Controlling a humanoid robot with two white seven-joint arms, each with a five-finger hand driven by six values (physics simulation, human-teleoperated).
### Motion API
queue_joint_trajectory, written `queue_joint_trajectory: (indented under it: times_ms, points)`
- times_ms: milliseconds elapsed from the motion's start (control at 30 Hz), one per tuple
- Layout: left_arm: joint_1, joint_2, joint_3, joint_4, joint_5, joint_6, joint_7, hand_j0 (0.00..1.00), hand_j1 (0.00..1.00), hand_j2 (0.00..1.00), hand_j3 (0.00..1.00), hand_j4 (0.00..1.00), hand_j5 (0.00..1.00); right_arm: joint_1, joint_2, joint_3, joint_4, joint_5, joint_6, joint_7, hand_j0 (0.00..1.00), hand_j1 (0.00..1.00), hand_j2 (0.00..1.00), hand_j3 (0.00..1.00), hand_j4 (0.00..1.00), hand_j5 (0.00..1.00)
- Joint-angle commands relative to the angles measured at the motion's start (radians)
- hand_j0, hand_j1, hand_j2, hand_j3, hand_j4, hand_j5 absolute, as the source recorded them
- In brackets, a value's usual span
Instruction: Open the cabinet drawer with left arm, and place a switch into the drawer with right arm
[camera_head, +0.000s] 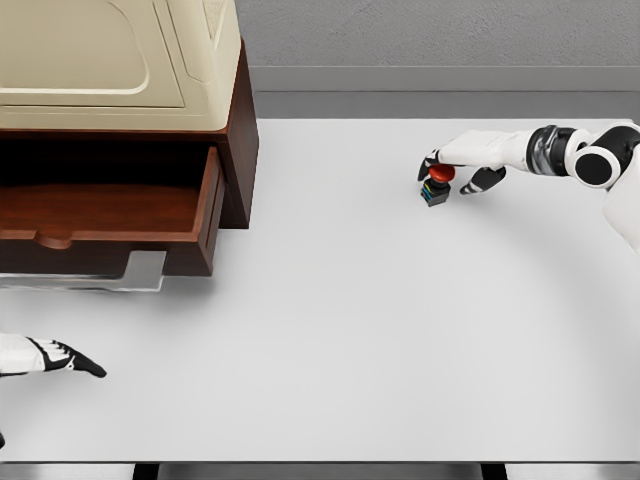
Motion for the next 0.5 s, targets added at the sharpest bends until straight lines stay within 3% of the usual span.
queue_joint_trajectory:
  times_ms: [0, 233, 300, 367, 467]
  points:
    - [0.001, -0.033, 0.02, 0.0, -0.013, 0.002, -0.002, 1.0, 1.0, 1.0, 1.0, 1.0, 1.0, 0.0, 0.0, -0.001, 0.005, -0.001, 0.0, 0.002, 0.64, 0.64, 0.64, 0.64, 0.64, 0.64]
    - [-0.007, -0.083, 0.04, -0.002, -0.03, 0.002, -0.02, 1.0, 1.0, 1.0, 1.0, 1.0, 1.0, 0.0, 0.003, -0.001, 0.005, -0.004, 0.0, 0.002, 0.58, 0.58, 0.58, 0.58, 0.58, 0.58]
    - [-0.007, -0.083, 0.077, -0.002, -0.034, 0.002, -0.02, 1.0, 1.0, 1.0, 1.0, 1.0, 1.0, 0.0, 0.004, -0.002, 0.005, -0.004, 0.0, 0.002, 0.6, 0.6, 0.6, 0.6, 0.6, 0.6]
    - [-0.007, -0.095, 0.075, -0.002, -0.036, 0.002, -0.022, 1.0, 1.0, 1.0, 1.0, 1.0, 1.0, 0.0, 0.006, -0.002, 0.006, -0.004, 0.0, 0.002, 0.51, 0.51, 0.51, 0.51, 0.51, 0.51]
    - [-0.005, -0.099, 0.075, 0.0, -0.057, 0.002, -0.023, 1.0, 1.0, 1.0, 1.0, 1.0, 1.0, 0.0, 0.007, -0.002, 0.006, -0.004, 0.0, 0.002, 0.51, 0.51, 0.51, 0.51, 0.51, 0.51]
